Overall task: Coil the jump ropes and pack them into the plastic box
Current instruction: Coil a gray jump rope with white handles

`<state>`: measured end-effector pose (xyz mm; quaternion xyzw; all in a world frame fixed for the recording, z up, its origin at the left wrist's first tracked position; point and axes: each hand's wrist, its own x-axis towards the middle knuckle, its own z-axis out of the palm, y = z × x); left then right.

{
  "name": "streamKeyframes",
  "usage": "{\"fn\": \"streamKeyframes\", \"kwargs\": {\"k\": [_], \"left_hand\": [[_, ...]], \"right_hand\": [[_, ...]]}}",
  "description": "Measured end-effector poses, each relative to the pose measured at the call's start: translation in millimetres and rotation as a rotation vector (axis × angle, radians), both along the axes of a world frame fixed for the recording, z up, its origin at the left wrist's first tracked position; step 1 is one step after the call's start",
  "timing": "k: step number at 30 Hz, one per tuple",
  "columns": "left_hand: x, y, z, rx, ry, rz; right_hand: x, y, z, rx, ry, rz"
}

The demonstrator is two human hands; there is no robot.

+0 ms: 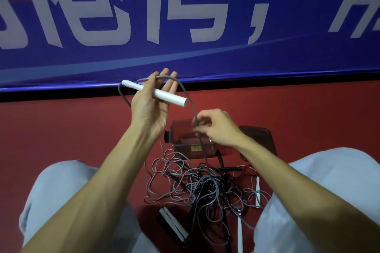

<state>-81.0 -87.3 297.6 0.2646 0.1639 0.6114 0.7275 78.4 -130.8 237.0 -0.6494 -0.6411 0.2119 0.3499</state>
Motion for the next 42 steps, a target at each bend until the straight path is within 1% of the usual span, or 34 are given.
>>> {"fn": "streamKeyframes", "kwargs": {"k": [2, 4, 5, 8, 11, 13, 16, 18, 21, 23, 25, 26, 29, 32, 33, 34, 35, 37, 40, 42], "left_hand": [[1, 4, -3, 0.018, 0.094, 0.013], [4, 6, -10, 0.066, 0.318, 0.019], [7, 5, -15, 0.095, 0.444, 0.008], [16, -2, -29, 0.207, 0.807, -0.071], [20, -3, -41, 0.312, 1.043, -0.215], [20, -3, -46, 0.340, 1.112, -0.299], [21, -6, -50, 0.375, 1.157, -0.347], [23, -7, -52, 0.439, 1.207, -0.333], [23, -2, -58, 0.496, 1.278, -0.203], [23, -1, -58, 0.473, 1.238, -0.111], [24, -2, -54, 0.418, 1.096, -0.049], [25, -4, -51, 0.384, 1.014, -0.036], [25, -8, -37, 0.274, 0.745, -0.037], [19, -10, -19, 0.197, 0.516, -0.050], [16, -10, -14, 0.180, 0.452, -0.049], [14, -9, -10, 0.162, 0.396, -0.048], [12, -9, -7, 0.143, 0.344, -0.047], [9, -10, -4, 0.116, 0.267, -0.044], [7, -10, -2, 0.109, 0.211, -0.027], [6, -8, -1, 0.130, 0.226, -0.008]], "right_hand": [[-3, -2, 8, 0.105, 0.173, -0.081], [-3, -3, 18, 0.196, 0.344, -0.114], [-2, -4, 23, 0.235, 0.400, -0.111], [-2, -6, 34, 0.324, 0.530, -0.073], [-4, -9, 40, 0.399, 0.594, -0.055], [-4, -11, 40, 0.440, 0.615, -0.070], [-1, -11, 41, 0.494, 0.673, -0.100], [1, -10, 42, 0.497, 0.708, -0.114], [3, -7, 41, 0.471, 0.760, -0.128], [5, -5, 41, 0.422, 0.807, -0.145], [9, -2, 37, 0.332, 0.785, -0.188], [11, 0, 34, 0.261, 0.731, -0.206], [15, 2, 21, -0.016, 0.464, -0.160], [15, -2, 14, -0.225, 0.095, 0.038], [14, -3, 13, -0.276, 0.003, 0.109], [12, -4, 9, -0.309, -0.043, 0.167], [10, -3, 6, -0.319, -0.048, 0.206], [8, 1, 1, -0.290, -0.051, 0.185], [8, 4, 3, -0.201, -0.111, 0.034], [9, 4, 1, -0.117, -0.064, -0.045]]}}
